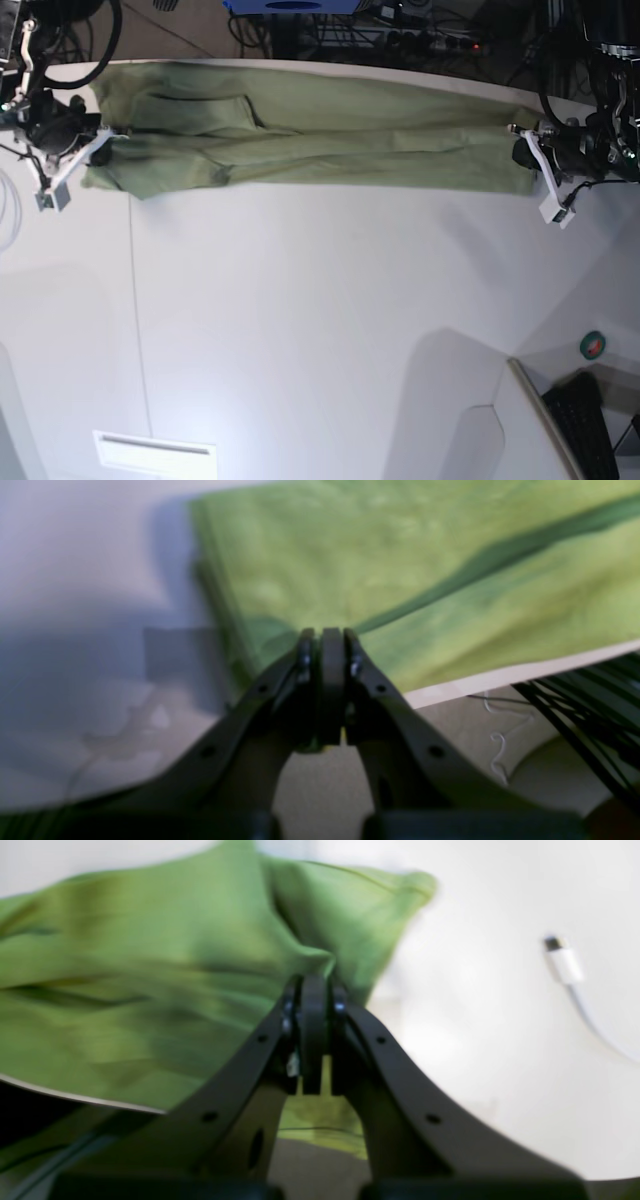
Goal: Layout the t-shirt on the table in an organized manner, then fold the t-shirt properly
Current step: 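Drag the folded shirt with both grippers away from the robot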
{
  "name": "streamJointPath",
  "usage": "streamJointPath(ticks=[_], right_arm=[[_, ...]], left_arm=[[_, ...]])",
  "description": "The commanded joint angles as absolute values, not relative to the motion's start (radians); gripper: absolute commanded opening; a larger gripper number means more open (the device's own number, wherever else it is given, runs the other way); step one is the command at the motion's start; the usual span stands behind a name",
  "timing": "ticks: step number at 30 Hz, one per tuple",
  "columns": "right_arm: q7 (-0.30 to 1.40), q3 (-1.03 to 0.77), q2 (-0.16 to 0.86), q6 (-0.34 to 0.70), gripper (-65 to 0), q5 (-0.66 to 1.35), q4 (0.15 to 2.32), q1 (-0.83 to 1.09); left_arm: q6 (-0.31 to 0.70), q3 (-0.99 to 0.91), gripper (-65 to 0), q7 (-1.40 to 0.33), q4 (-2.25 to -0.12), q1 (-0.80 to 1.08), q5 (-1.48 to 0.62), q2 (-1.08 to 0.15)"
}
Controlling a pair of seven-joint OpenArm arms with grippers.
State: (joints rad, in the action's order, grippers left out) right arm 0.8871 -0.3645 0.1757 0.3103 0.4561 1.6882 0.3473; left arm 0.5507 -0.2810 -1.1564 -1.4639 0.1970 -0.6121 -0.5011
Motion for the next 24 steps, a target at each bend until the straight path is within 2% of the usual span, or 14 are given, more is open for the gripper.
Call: streamJointPath(ticks=[1, 7, 15, 24], right_arm=[[0.877, -0.381, 0.191, 0.311, -65.0, 0.456, 1.702, 0.344], [0.877, -0.381, 0.193, 0.311, -65.0, 0.456, 1.696, 0.363], [0.885, -0.38, 0.188, 0.311, -65.0, 0.456, 1.695, 0.377], [0.947, -0.381, 0.185, 0.311, -65.0, 0.456, 1.685, 0.377]], left_arm=[[0.549, -0.288, -65.0, -1.148, -1.477, 0.186, -0.618, -0.526], [0.549, -0.289, -65.0, -1.148, -1.475, 0.182, -0.615, -0.529], [0.55, -0.288, -65.0, -1.147, -1.475, 0.183, -0.452, -0.484], [0.549, -0.288, -65.0, -1.144, -1.415, 0.182, -0.437, -0.484]])
